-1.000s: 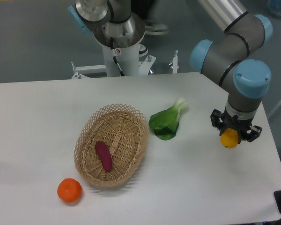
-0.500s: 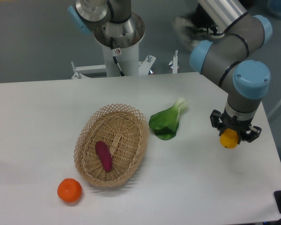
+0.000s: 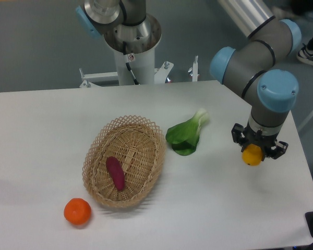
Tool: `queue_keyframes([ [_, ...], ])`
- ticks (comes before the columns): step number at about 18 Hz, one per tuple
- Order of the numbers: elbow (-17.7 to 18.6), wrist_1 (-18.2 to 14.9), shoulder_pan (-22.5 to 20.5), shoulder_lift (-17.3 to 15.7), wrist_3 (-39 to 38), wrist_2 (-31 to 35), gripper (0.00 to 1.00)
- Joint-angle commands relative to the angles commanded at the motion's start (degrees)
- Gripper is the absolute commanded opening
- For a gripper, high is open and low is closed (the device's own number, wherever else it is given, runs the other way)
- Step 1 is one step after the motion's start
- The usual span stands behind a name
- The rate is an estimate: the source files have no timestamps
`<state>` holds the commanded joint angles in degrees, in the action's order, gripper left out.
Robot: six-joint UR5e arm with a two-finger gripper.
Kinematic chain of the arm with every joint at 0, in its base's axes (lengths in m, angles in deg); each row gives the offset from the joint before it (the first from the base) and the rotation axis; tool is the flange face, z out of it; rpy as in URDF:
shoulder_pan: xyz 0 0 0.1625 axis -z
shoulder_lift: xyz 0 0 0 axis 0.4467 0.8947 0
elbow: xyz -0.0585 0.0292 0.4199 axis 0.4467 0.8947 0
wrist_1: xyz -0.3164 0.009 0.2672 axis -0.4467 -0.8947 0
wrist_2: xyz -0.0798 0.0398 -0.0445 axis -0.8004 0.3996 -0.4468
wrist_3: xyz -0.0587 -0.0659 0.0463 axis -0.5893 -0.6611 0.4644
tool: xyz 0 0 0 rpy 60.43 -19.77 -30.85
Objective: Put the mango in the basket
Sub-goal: 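Carry the held yellow mango over the wicker basket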
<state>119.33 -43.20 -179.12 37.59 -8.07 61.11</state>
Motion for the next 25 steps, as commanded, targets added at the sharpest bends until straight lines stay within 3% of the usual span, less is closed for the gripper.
queue_keyframes([
  [6, 4.38, 2.90, 4.92, -1.23, -0.70, -0.27, 0.38],
  [13, 14.58, 3.87, 8.09, -8.96, -0.61, -2.10, 0.38],
  [25, 19.33, 5.10, 15.73, -13.80, -6.66, -4.31, 0.38],
])
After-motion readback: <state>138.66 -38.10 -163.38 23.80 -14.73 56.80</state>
